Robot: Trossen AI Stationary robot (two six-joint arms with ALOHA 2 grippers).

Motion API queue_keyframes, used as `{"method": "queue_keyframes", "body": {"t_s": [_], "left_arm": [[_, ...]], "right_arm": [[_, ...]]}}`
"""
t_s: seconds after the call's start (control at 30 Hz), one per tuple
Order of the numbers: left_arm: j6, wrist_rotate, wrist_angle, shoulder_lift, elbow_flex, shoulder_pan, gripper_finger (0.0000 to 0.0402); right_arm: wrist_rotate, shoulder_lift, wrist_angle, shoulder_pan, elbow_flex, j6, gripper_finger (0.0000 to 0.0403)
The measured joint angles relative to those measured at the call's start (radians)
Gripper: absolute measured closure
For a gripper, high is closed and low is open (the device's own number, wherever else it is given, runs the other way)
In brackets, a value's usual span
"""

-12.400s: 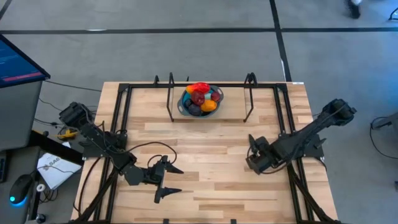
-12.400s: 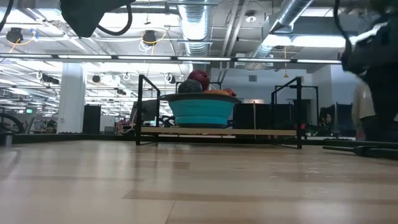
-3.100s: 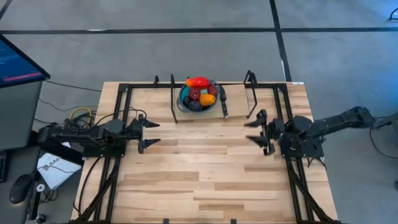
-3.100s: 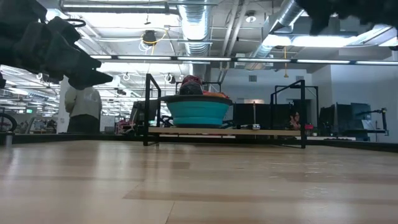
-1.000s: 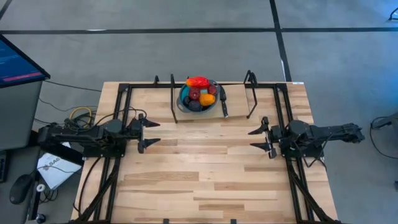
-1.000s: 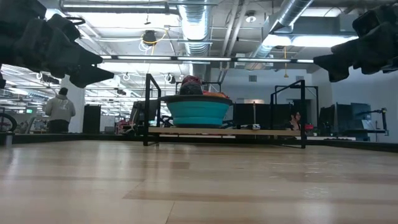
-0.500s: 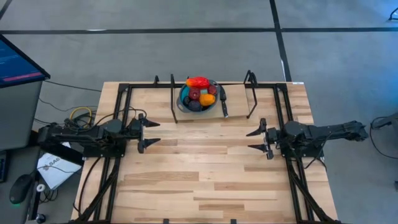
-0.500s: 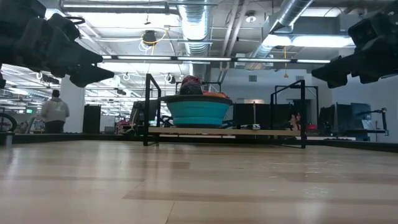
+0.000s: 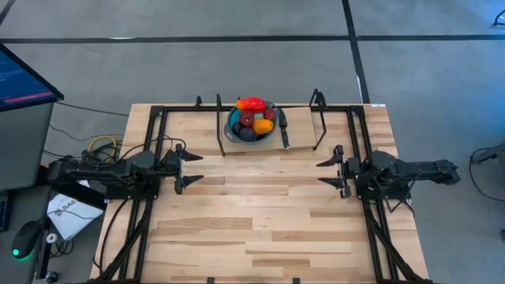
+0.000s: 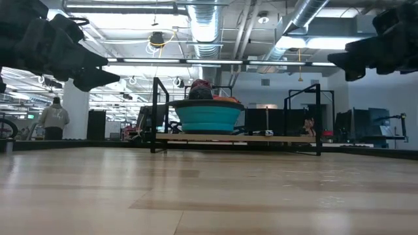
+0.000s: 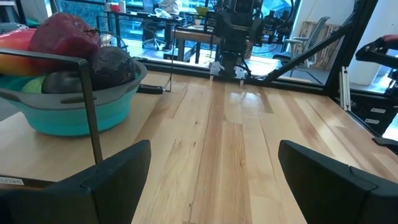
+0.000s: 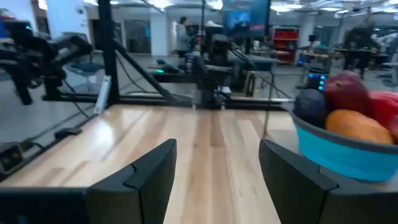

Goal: Pick & Place Fruit
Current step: Return to Home Position

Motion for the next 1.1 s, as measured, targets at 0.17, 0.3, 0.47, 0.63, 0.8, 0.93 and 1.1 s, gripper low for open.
{"method": "queue_keyframes", "body": {"t_s": [0.17,0.3,0.47,0.63,0.8,0.93,1.1], "left_arm": [[0.0,0.0,0.003,0.0,0.0,0.0,0.0056],[0.0,0.0,0.007,0.001,0.0,0.0,0.0056],[0.0,0.0,0.008,0.001,0.0,0.0,0.0056],[0.0,0.0,0.009,0.001,0.0,0.0,0.0056],[0.0,0.0,0.015,0.001,0.0,0.0,0.0056],[0.0,-0.001,0.016,0.001,0.0,0.0,0.0056],[0.0,-0.001,0.02,0.001,0.0,0.0,0.0056]], "right_arm": [[0.001,0.0,-0.005,-0.07,0.0,-0.005,0.0179],[0.003,0.0,-0.005,-0.11,0.0,-0.004,0.0179],[0.002,0.0,-0.005,-0.093,0.0,-0.004,0.0179],[0.001,-0.001,-0.005,-0.089,0.0,-0.004,0.0179],[0.0,-0.001,-0.005,-0.082,0.0,-0.001,0.0179],[-0.001,-0.001,-0.005,-0.066,0.0,-0.001,0.0179],[-0.002,-0.001,-0.005,-0.043,0.0,-0.028,0.0179]]}}
